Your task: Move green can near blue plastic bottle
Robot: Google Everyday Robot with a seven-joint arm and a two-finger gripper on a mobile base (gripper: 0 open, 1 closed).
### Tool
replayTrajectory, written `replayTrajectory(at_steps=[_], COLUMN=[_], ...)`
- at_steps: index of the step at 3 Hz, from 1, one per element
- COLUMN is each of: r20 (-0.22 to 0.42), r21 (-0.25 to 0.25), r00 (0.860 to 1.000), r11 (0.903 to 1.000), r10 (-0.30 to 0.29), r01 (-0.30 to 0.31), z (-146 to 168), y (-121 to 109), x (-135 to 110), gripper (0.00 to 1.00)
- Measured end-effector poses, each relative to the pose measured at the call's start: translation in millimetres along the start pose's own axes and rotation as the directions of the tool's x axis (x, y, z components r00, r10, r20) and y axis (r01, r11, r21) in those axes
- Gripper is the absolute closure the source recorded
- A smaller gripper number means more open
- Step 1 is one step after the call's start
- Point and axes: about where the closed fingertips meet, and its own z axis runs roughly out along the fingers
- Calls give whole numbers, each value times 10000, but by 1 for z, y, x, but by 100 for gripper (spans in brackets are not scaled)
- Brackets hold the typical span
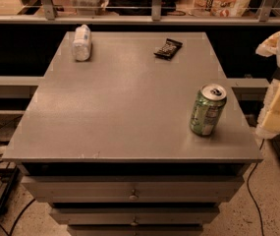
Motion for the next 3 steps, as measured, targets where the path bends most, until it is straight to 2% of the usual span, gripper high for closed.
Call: replayTrajectory(at_steps=[1,2,3], r20=[1,585,2009], r21=[2,-17,-242], r00=[10000,9977,9730], r11=[10000,9994,9924], r10=[0,-338,-1133], r01=[0,339,1205], z=[0,1,13], y=[0,-1,-5], x=[0,-4,-22], gripper=[0,0,0])
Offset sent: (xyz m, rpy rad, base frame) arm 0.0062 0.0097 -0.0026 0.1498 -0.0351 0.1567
